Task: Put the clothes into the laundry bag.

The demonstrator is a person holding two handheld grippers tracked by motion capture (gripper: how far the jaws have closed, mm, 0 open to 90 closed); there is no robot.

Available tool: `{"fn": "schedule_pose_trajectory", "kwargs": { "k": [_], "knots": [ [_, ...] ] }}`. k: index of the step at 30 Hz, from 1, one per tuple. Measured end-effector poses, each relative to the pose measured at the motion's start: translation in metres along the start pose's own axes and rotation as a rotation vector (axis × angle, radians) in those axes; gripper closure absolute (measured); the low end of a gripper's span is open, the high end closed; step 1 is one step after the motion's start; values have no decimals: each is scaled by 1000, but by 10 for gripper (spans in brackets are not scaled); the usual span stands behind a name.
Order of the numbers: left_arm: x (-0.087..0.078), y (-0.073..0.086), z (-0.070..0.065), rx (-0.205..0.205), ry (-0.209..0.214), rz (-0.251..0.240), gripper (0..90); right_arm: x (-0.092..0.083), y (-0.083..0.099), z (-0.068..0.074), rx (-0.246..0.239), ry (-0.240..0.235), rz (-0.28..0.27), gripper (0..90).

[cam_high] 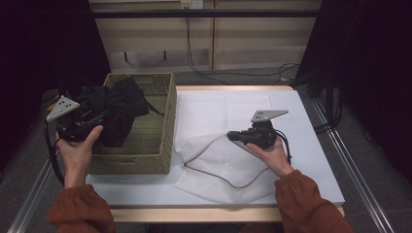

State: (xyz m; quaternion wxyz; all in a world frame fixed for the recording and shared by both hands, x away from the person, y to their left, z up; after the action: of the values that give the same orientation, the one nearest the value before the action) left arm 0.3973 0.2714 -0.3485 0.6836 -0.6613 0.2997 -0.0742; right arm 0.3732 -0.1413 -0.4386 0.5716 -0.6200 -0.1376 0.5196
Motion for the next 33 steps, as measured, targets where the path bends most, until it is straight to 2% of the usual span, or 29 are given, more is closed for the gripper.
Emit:
{"fn": "schedule_pose_trajectory", "kwargs": {
  "k": [4,6,8,10,12,14,22,24,26,30,32,33],
  "knots": [
    [-4,-5,-2,8,-8,-14,714,0,0,0,-1,3,0,900],
    [-6,-8,-4,3,0,-28,714,0,0,0,-1,2,1,900],
    [-8,-11,-5,15,1,-33,714,0,0,0,-1,2,1,900],
    [-9,-11,-4,23,-12,-31,714,0,0,0,-1,2,2,900],
    [-10,-12,-5,15,0,-36,715,0,0,0,-2,4,2,900],
    [-10,-12,-5,27,-3,-33,715,0,0,0,-2,3,0,900],
    [-13,-21,-17,41,20,-54,714,1,1,0,2,-2,5,900],
    [-13,-24,-21,61,20,-55,714,1,1,0,0,-1,7,900],
    [-13,-26,-26,65,33,-64,714,1,1,0,1,-2,6,900],
    [-13,-28,-30,75,32,-68,714,1,1,-1,5,-4,6,900],
    [-13,-28,-32,73,52,-71,714,1,2,-1,7,-3,5,900],
    [-13,-29,-33,77,49,-68,714,1,2,-2,6,-3,6,900]
  ]
}}
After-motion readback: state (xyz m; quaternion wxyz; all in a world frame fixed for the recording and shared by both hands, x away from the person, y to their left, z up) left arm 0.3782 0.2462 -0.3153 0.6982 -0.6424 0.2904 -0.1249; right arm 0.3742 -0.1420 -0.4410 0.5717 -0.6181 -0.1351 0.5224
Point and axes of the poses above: each handheld gripper's, and its own axes: x roughly forward along the jaws, y roughly out of its underside, z roughly to its left, the point moved 7 cm from there along x, roughly forward along the jaws, and after that the axes turned 2 degrees about z, right-handed, at the moved point
